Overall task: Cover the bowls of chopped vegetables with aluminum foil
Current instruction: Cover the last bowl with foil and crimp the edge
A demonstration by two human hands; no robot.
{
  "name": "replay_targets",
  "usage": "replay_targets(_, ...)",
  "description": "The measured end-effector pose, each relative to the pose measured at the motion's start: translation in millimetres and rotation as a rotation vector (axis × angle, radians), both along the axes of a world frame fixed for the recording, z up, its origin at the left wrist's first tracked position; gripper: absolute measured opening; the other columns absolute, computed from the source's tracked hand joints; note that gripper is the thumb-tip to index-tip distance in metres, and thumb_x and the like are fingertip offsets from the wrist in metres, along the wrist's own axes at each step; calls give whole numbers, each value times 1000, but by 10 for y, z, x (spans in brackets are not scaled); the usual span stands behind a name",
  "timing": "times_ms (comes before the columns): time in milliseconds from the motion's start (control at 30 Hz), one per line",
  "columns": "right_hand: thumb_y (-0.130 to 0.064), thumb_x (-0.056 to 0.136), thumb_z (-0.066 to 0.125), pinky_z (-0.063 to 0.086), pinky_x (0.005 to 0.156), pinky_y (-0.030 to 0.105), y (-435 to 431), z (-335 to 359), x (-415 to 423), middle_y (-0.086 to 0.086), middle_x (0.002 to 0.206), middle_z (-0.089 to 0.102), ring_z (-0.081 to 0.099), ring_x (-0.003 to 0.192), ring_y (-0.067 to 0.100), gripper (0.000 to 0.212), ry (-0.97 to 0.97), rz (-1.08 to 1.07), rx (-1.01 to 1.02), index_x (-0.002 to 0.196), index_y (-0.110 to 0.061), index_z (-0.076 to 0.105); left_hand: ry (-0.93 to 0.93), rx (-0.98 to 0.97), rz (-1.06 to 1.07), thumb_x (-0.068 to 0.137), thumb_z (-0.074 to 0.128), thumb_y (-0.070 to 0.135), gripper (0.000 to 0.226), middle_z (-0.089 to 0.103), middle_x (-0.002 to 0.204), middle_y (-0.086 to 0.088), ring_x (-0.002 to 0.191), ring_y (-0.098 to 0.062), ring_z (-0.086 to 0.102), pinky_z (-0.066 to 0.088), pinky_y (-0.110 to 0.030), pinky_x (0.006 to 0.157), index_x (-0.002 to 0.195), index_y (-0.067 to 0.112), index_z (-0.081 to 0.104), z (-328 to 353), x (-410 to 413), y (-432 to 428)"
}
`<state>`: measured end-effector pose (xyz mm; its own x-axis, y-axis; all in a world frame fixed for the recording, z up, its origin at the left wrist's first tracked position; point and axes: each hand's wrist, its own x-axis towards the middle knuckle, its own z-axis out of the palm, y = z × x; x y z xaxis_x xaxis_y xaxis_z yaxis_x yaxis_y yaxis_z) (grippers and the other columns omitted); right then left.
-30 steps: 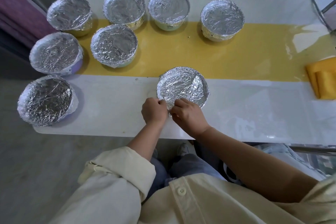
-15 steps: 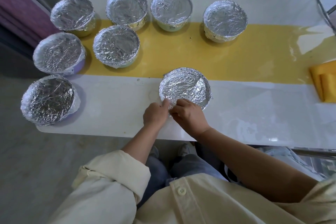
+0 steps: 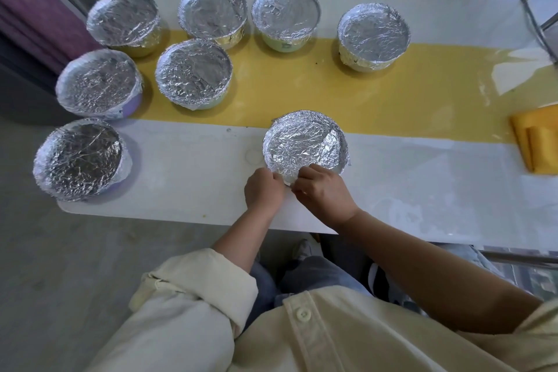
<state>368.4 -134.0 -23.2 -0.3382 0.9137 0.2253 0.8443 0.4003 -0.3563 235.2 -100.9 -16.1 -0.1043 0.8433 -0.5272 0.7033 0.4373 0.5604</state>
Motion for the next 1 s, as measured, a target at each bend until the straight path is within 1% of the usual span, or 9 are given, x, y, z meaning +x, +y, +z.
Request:
replay_targets(167,0,72,74,37,43,32,-6,-2,-16,5,62,51,50,56,27,21,-6,3,-11,58,-7,60,-89,-42,114,94,47,28,38,72,84,-19,79,-38,70,59,-48,79,85,-2,68,-58,17,-36)
replay_targets(233,-1,71,74,38,42,31,-6,-11,-26,5,61,51,51,57,27,19,-8,5,-23,58,-8,61,-93,-53,147,91,48,24,33,72,82,-17,78,-37,71,60,-50,77,82,0,68,-106,16,-32)
replay_targets(300,-1,69,72,39,41,30,9,-3,-51,5,61,52,52,56,27,16,4,-7,-44,58,-8,62,-100,-59,174,88,48,25,32,73,81,-15,77,-35,71,61,-49,76,82,2,69,-134,5,11)
replay_targets(400,0,65,72,41,40,29,48,12,-81,6,60,53,54,54,29,13,42,-39,-57,58,-8,64,-118,-17,226,77,49,37,40,72,75,-14,73,-34,71,61,-46,74,77,4,71,-40,15,58)
replay_targets(500,-5,67,66,42,39,26,62,17,-108,5,58,53,55,51,28,11,58,-55,-62,57,-11,66,-91,67,273,81,63,45,43,70,64,-11,65,-30,68,56,-35,69,64,7,72,94,13,-22)
replay_targets(700,-5,66,71,42,38,27,96,7,-177,5,57,52,55,51,29,11,64,-69,-79,58,-10,66,-88,49,397,67,68,17,11,71,61,-8,68,-30,73,62,-42,72,62,11,76,131,-38,31)
replay_targets(800,-1,61,80,42,39,25,111,18,-192,5,57,53,57,51,29,15,78,-93,-86,59,-10,68,-111,56,402,65,67,17,11,71,61,-8,68,-30,73,62,-42,73,62,12,75,117,-29,71)
replay_targets(900,-4,63,82,40,40,24,104,27,-204,5,58,54,58,53,29,14,111,-103,-86,62,-9,69,-138,24,408,70,72,28,20,72,61,-6,68,-30,72,62,-41,74,56,14,73,72,-32,43)
replay_targets(1000,-6,62,83,35,50,21,107,35,-188,7,66,57,60,61,29,16,149,-66,-98,69,-9,69,-78,24,350,72,69,21,16,72,65,-10,66,-31,70,58,-33,71,61,10,74,72,-40,80)
